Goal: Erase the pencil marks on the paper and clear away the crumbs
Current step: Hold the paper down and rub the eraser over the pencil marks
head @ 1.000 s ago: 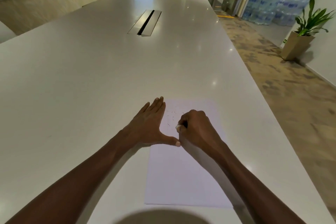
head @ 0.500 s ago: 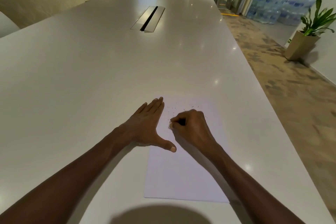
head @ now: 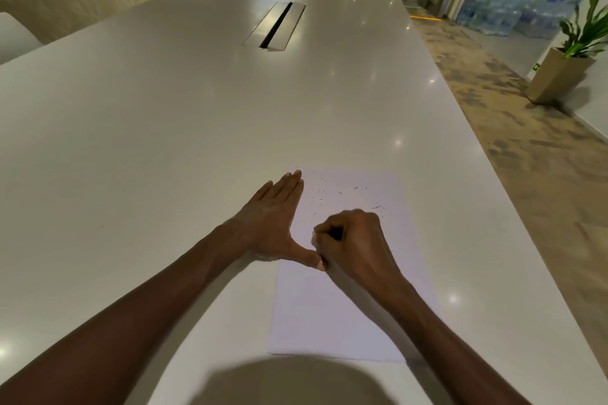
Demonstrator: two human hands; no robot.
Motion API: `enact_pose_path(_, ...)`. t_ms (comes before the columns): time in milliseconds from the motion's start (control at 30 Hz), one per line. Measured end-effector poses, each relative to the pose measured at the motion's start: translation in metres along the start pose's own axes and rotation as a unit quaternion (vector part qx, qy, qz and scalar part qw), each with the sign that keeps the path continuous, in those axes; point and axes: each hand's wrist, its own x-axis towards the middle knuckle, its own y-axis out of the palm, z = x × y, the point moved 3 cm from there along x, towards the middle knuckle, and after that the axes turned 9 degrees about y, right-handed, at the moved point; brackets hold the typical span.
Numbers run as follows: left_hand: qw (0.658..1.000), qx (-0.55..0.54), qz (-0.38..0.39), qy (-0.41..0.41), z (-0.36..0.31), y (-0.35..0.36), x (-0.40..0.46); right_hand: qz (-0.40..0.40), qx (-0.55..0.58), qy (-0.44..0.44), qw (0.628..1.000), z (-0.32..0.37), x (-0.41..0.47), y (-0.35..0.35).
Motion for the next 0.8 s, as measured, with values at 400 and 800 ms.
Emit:
enact_pose_path(400,1.000,-0.003,0.005,-0.007,-0.001,-0.001,0.001,0.000,-0.074,-0.050,0.996,0.003,0.044,0.001)
enact_pose_path(800,1.000,-0.006,0.010,-0.015,-0.001,-0.001,0.003,-0.056,-0.202,-0.126,0.970,-0.012,0.040,0.000)
